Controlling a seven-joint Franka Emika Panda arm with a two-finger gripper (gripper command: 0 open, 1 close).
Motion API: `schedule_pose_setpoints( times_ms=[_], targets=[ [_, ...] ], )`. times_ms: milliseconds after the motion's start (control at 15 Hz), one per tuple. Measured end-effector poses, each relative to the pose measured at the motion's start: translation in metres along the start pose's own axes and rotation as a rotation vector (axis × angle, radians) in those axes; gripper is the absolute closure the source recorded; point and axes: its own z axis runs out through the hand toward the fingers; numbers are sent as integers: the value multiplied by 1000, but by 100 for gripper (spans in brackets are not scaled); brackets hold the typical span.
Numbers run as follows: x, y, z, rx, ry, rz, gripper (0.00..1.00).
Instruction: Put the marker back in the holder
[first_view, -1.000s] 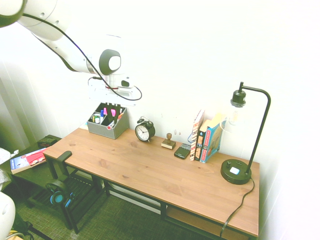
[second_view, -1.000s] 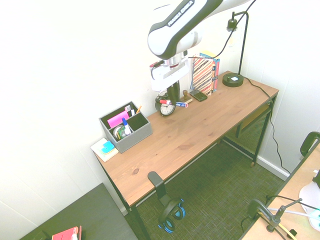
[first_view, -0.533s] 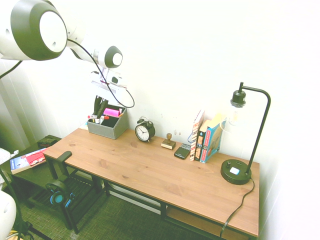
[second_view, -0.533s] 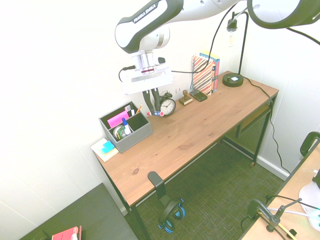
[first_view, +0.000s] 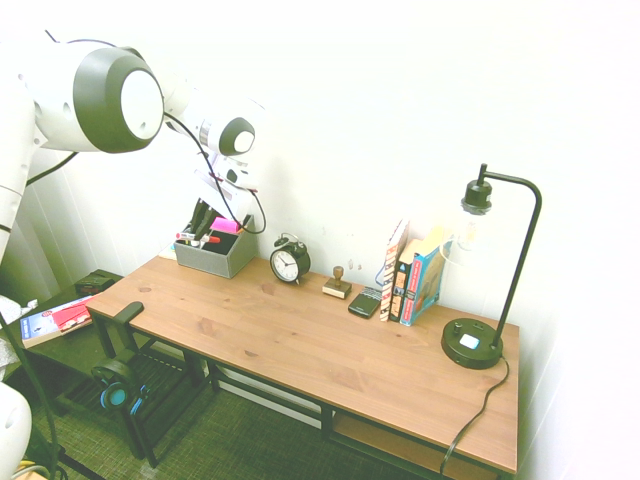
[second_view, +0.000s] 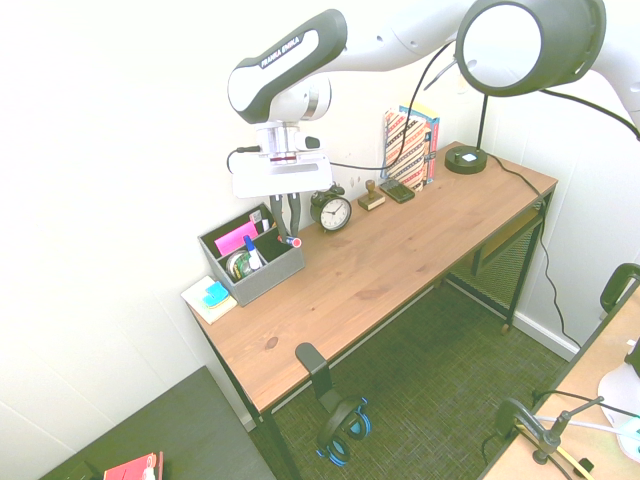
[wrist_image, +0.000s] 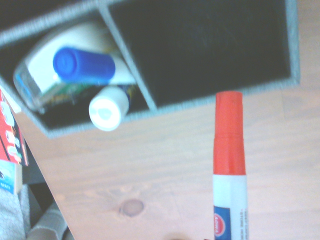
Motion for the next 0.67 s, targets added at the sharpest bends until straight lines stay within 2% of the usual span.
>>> schedule_pose_setpoints(
  times_ms=[333, 667],
  targets=[
    [26, -9, 15, 12, -17, 47, 0],
    [40, -12, 6, 26, -32, 61, 0]
  ],
)
